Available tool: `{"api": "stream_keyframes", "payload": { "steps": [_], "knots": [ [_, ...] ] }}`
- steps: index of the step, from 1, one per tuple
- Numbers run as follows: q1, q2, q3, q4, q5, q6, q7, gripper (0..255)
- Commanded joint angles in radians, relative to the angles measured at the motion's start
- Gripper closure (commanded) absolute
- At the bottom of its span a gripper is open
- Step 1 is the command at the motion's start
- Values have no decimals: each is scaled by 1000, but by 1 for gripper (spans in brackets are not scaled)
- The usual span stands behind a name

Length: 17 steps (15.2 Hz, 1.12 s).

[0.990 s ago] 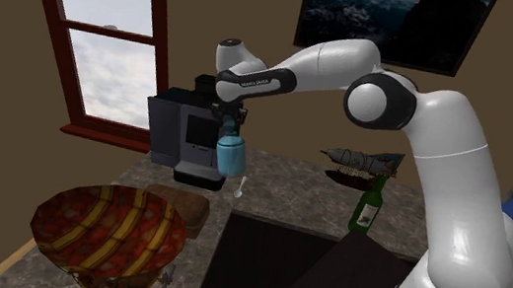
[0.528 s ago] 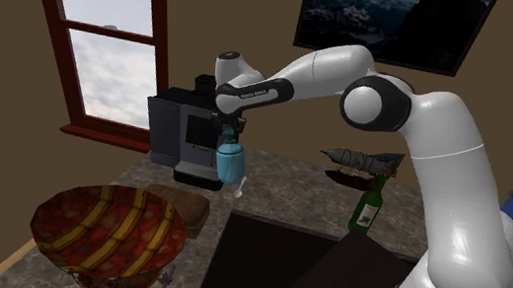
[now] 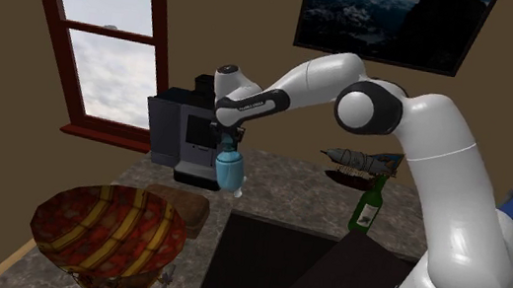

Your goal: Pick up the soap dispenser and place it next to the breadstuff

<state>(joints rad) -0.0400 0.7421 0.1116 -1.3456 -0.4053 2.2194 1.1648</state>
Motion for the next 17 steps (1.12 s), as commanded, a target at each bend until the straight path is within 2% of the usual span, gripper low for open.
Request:
{"api": "stream_keyframes", "payload": {
  "steps": [1, 17],
  "knots": [
    [1, 11, -3, -8, -5, 20, 8, 255],
    [13, 138, -29, -9, -37, 144, 57, 255]
  ]
}}
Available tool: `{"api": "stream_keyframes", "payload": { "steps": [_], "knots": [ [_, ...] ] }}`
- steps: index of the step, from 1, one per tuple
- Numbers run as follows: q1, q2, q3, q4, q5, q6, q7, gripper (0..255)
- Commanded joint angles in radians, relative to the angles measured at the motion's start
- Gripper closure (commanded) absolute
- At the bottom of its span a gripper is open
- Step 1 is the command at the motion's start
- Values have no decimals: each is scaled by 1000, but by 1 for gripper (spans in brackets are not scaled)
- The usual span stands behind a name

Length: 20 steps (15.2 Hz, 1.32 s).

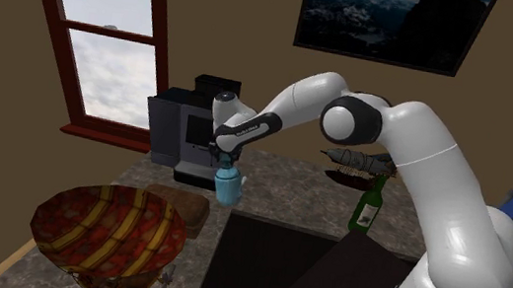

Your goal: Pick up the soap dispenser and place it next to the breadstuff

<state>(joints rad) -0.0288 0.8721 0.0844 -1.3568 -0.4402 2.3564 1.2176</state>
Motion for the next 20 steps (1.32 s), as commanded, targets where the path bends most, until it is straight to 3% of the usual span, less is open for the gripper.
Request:
{"api": "stream_keyframes", "payload": {
  "steps": [1, 11, 12, 17, 20],
  "knots": [
    [3, 17, -4, 4, -4, 14, 7, 255],
    [5, 40, -8, 11, -8, 30, 13, 255],
    [5, 40, -8, 11, -8, 30, 13, 0],
    [5, 40, -8, 11, -8, 30, 13, 0],
    [10, -48, 4, -44, -1, -7, 14, 0]
  ]
}}
